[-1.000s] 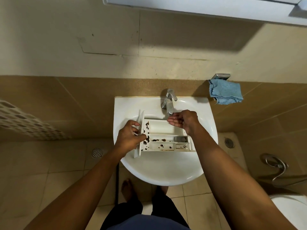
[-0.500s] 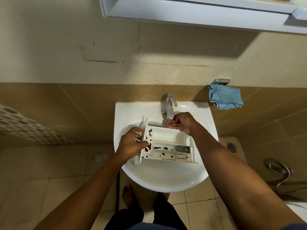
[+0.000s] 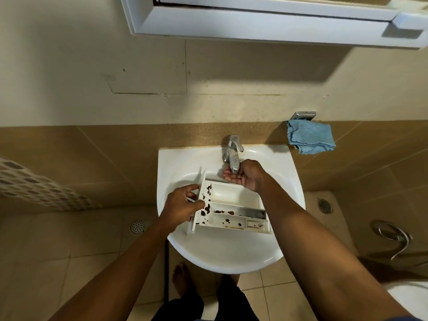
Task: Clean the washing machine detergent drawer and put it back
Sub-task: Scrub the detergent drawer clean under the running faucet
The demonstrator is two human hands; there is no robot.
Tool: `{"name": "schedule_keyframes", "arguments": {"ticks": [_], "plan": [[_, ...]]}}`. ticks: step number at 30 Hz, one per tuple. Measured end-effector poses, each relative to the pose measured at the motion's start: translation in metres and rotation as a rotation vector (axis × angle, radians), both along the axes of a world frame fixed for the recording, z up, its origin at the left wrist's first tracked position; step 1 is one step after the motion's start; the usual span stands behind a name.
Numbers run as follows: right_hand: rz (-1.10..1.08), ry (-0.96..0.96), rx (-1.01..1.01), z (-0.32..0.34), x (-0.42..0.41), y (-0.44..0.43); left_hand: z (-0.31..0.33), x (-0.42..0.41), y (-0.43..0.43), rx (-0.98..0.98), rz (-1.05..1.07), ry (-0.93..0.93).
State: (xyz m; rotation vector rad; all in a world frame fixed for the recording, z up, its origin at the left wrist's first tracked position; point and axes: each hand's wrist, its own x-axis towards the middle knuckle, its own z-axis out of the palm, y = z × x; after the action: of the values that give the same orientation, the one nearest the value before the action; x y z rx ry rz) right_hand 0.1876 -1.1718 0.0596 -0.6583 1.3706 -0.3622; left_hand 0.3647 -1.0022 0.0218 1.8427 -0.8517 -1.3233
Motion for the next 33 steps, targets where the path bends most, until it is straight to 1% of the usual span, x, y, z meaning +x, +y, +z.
{"name": "schedule_keyframes", "arguments": {"ticks": [2,5,6,8,10,11,12,13,15,17,20,22,25,27,29,31,33], "plan": [[0.015,0.084,0.03,-0.003,-0.003,-0.001,0.0,-0.001,-0.001,-0.007,-0.013,0.002],[0.07,0.317,-0.023,0.001,-0.016,-0.009,0.003,-0.003,-0.002,-0.015,-0.031,-0.006],[0.073,0.36,-0.047,0.005,-0.021,-0.009,0.003,-0.003,-0.002,-0.016,-0.031,-0.008],[0.104,0.341,-0.079,0.012,-0.025,0.001,0.003,-0.003,-0.002,-0.006,-0.019,0.0],[0.166,0.237,-0.17,0.011,-0.018,0.021,-0.002,-0.002,-0.003,-0.004,-0.014,0.019],[0.213,0.196,-0.267,0.006,-0.013,0.034,-0.003,-0.002,-0.003,0.0,-0.012,0.021],[0.293,0.181,-0.415,-0.001,-0.008,0.048,-0.005,-0.002,-0.003,0.001,-0.011,0.019],[0.405,0.21,-0.593,-0.008,-0.005,0.06,-0.006,-0.002,-0.003,0.0,-0.009,0.018],[0.729,0.337,-0.911,-0.018,0.001,0.081,-0.007,-0.002,-0.004,-0.008,-0.001,0.01],[0.985,0.396,-1.037,-0.02,-0.003,0.103,-0.009,0.0,-0.005,-0.012,0.011,0.005],[1.216,0.397,-1.203,-0.016,-0.017,0.131,-0.011,0.003,-0.005,-0.01,-0.009,-0.018],[1.288,0.413,-1.235,-0.012,-0.019,0.129,-0.009,0.004,-0.004,-0.015,-0.023,-0.019],[1.222,0.526,-1.24,-0.012,-0.008,0.098,-0.007,0.001,-0.005,-0.026,-0.028,-0.014],[1.251,0.561,-1.235,-0.012,-0.004,0.087,-0.007,0.0,-0.007,-0.019,-0.031,-0.027],[1.339,0.541,-1.263,-0.011,-0.01,0.097,-0.007,0.001,-0.01,-0.009,-0.058,-0.042],[1.412,0.489,-1.247,-0.009,-0.021,0.11,-0.007,0.001,-0.013,-0.007,-0.087,-0.056],[1.376,0.505,-1.222,-0.011,-0.022,0.1,-0.007,-0.001,-0.016,-0.01,-0.105,-0.067]]}}
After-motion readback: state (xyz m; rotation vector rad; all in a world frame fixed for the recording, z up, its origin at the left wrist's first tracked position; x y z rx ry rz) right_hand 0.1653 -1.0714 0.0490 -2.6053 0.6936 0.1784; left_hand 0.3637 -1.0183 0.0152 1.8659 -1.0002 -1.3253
